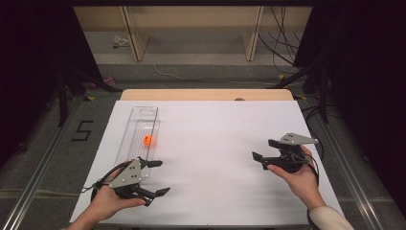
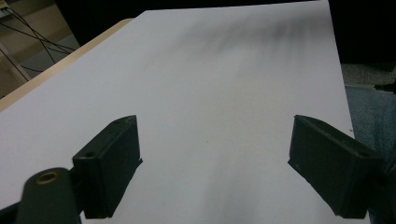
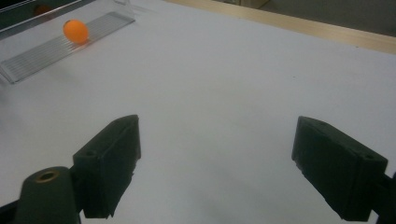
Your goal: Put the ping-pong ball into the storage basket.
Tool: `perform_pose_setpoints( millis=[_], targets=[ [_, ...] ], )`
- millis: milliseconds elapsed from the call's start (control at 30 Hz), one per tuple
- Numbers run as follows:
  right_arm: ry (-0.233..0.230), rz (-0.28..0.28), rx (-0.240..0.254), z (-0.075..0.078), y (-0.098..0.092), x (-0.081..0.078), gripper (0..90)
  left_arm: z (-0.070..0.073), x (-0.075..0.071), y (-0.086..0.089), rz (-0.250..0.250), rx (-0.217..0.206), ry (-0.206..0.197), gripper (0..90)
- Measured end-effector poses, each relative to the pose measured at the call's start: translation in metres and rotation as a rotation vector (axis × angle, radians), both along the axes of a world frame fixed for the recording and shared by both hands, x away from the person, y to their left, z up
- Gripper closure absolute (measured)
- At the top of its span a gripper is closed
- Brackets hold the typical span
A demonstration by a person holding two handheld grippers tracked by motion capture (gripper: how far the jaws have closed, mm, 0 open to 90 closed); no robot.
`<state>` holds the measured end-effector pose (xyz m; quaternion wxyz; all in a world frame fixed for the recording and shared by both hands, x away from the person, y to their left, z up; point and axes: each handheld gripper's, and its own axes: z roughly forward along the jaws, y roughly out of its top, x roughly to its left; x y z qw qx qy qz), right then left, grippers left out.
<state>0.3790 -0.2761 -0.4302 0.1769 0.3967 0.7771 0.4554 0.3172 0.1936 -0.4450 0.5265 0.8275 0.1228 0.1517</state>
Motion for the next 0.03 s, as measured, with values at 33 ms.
perform_pose_setpoints(
  millis=[33],
  targets=[
    [0.0,-0.001,0.003,-0.0002,-0.0003,0.0002,16.4,0.0005,0.0,0.0001,0.0,-0.002,-0.002,16.2]
  ],
)
